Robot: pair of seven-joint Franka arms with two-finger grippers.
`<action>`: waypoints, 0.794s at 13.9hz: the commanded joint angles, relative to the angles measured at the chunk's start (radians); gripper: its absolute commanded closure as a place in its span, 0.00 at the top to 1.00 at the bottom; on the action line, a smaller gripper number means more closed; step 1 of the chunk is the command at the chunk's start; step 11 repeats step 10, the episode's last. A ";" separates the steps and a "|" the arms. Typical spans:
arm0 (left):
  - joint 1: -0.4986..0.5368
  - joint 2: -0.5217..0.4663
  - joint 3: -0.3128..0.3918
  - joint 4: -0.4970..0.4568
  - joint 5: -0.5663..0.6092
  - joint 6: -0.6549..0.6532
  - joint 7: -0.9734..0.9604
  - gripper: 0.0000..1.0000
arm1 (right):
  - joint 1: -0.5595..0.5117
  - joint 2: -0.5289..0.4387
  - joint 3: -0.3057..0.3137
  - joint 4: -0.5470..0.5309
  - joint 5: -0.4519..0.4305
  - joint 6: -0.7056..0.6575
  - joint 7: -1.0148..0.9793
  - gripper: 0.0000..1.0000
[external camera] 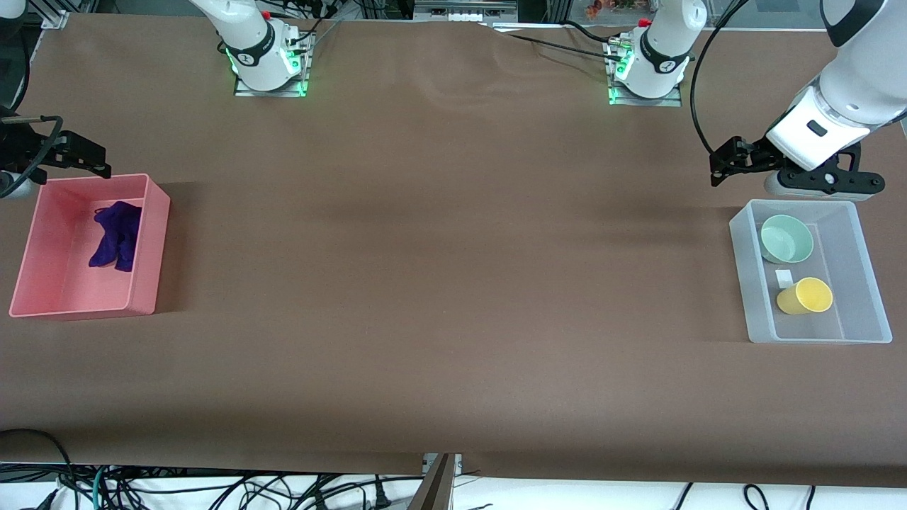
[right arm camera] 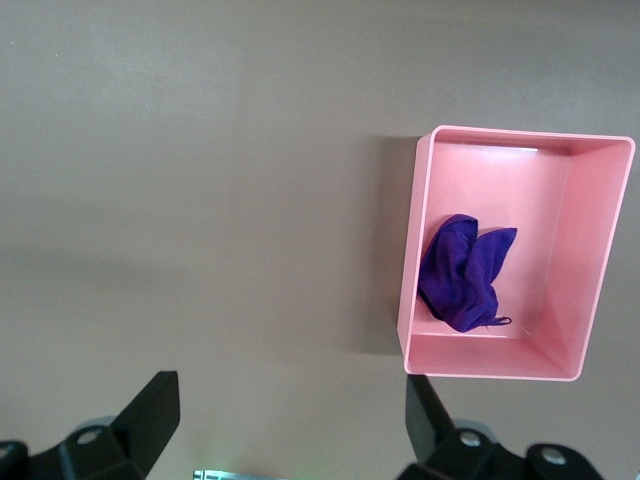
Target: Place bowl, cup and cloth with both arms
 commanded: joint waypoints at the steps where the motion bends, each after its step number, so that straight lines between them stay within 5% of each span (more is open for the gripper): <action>1: -0.010 0.022 0.019 0.026 -0.016 -0.004 -0.003 1.00 | 0.012 0.010 -0.011 0.028 0.001 -0.011 -0.004 1.00; 11: -0.005 0.048 0.016 0.063 -0.010 -0.052 -0.004 1.00 | 0.012 0.010 -0.011 0.026 -0.001 -0.011 -0.004 1.00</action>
